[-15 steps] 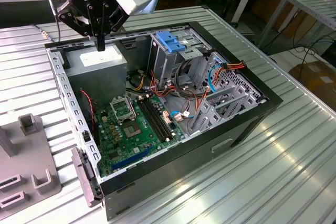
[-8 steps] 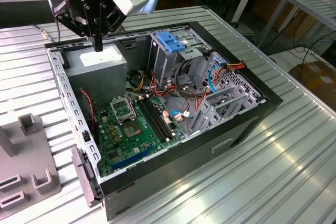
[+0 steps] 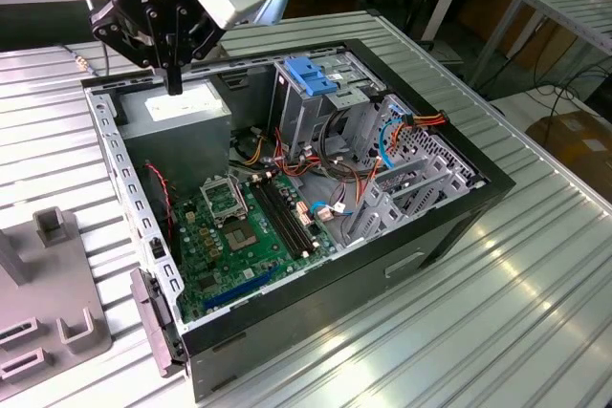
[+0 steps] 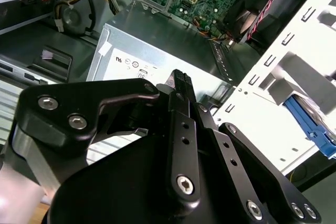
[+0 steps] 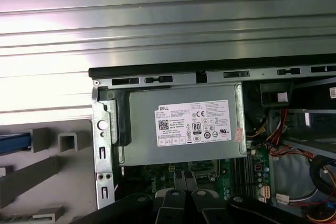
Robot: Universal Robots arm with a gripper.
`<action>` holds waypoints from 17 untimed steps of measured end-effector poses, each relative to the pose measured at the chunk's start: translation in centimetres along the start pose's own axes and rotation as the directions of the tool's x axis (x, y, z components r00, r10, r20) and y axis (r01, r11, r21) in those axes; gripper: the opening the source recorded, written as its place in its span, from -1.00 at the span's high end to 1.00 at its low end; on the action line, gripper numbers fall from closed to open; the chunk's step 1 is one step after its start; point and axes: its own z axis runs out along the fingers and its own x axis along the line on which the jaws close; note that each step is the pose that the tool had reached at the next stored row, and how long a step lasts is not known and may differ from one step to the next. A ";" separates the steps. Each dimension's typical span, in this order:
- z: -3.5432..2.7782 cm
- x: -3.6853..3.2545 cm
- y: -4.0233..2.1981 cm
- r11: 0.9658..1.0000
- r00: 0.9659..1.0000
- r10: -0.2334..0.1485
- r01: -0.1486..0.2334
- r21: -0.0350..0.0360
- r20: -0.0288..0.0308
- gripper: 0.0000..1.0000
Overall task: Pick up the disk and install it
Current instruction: 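Reach for the disk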
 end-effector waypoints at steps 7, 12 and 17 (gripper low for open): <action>-0.01 0.42 -0.03 1.000 1.000 0.000 0.000 0.000 0.000 0.80; -0.02 0.73 -0.06 1.000 1.000 0.000 0.000 0.000 0.000 0.80; -0.03 1.02 -0.08 1.000 1.000 0.000 0.000 0.000 0.000 0.80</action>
